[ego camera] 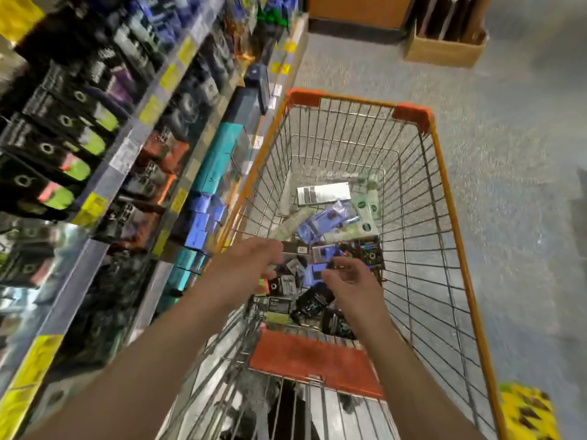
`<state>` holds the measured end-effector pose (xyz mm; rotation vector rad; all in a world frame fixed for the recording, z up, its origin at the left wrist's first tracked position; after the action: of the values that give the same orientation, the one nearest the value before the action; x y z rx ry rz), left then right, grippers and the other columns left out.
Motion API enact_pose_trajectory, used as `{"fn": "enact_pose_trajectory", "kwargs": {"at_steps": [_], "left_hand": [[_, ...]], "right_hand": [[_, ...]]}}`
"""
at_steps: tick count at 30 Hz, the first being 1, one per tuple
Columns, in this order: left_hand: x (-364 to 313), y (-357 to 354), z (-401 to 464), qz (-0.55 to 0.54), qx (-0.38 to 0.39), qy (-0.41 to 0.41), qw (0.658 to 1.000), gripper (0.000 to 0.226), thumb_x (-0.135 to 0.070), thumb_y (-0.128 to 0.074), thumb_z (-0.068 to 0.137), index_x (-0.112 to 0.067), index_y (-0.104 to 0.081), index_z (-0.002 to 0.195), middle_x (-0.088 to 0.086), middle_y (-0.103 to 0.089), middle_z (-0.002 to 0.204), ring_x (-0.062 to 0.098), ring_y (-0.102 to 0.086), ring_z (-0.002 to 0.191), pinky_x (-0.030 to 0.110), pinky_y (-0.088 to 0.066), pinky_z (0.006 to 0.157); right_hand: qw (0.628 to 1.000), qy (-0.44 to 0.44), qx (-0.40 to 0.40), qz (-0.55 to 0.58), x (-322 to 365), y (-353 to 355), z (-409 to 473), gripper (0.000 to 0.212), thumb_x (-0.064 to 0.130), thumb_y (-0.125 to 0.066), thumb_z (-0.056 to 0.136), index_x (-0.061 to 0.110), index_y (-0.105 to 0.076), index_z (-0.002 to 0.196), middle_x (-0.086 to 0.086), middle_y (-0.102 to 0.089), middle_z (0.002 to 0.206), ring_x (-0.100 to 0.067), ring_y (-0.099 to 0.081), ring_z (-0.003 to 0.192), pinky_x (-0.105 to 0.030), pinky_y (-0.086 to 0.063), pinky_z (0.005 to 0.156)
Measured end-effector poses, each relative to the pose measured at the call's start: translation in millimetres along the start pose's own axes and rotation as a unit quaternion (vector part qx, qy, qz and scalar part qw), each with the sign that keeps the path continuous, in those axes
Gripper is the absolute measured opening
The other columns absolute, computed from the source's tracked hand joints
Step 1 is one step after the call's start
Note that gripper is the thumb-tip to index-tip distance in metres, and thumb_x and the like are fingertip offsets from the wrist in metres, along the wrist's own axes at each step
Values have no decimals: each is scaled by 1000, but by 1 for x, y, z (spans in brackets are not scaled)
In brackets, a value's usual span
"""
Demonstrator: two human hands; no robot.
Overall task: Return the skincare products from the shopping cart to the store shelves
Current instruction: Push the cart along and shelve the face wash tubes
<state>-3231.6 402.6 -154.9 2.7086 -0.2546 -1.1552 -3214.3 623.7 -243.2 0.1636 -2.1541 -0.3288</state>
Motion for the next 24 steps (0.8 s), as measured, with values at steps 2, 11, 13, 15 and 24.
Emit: {"fn": "enact_pose_trajectory", "kwargs": {"at_steps": [2, 11, 13, 15, 24], "left_hand": [[2, -10, 15, -10, -2, 9, 1000, 16, -43, -61, 99, -33, -73, 105, -11, -77, 101, 17, -72, 98, 39, -59, 87], [16, -49, 85, -68, -28, 49, 996, 17, -37, -59, 101, -26, -71, 108, -5, -77, 99, 15, -69, 82, 34, -61, 76], [21, -53, 98, -83, -33, 62, 994, 17, -35, -59, 102, -25, -70, 109, -3, -77, 100, 15, -69, 83, 37, -60, 79], [27, -57, 110, -94, -36, 74, 992, 15, -34, -59, 102, -24, -69, 107, -2, -77, 100, 15, -68, 82, 40, -60, 83], [64, -68, 145, -120, -30, 118, 985, 13, -35, -62, 101, -26, -70, 106, -2, -77, 103, 20, -70, 89, 41, -59, 86]], "right_hand": [[1000, -4, -7, -7, -11, 2, 23, 32, 35, -77, 90, 29, -65, 119, 7, -70, 95, -12, -70, 85, -38, -60, 75], [996, -18, -21, -84, -51, 4, 129, 29, 34, -69, 97, 21, -62, 122, 6, -65, 93, -11, -63, 77, -25, -44, 62], [992, -4, -18, -124, -55, -3, 153, 31, 32, -68, 97, 19, -62, 124, 1, -68, 103, -16, -63, 84, -27, -44, 67], [982, 23, -33, -182, -60, -6, 177, 42, 36, -69, 92, 16, -63, 128, -5, -67, 115, -20, -64, 99, -30, -49, 81], [830, 119, -12, -545, -72, -27, 254, 64, 33, -60, 96, 11, -39, 152, -14, -37, 161, -40, -25, 151, -56, -28, 120]]}}
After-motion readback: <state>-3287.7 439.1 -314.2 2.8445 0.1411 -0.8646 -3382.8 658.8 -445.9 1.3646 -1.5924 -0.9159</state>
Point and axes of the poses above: each hand's wrist, its own z-axis towards the middle knuckle, its own y-axis out of the back of the hand, x = y × z, the point moved 6 cm from there along z, towards the middle knuckle
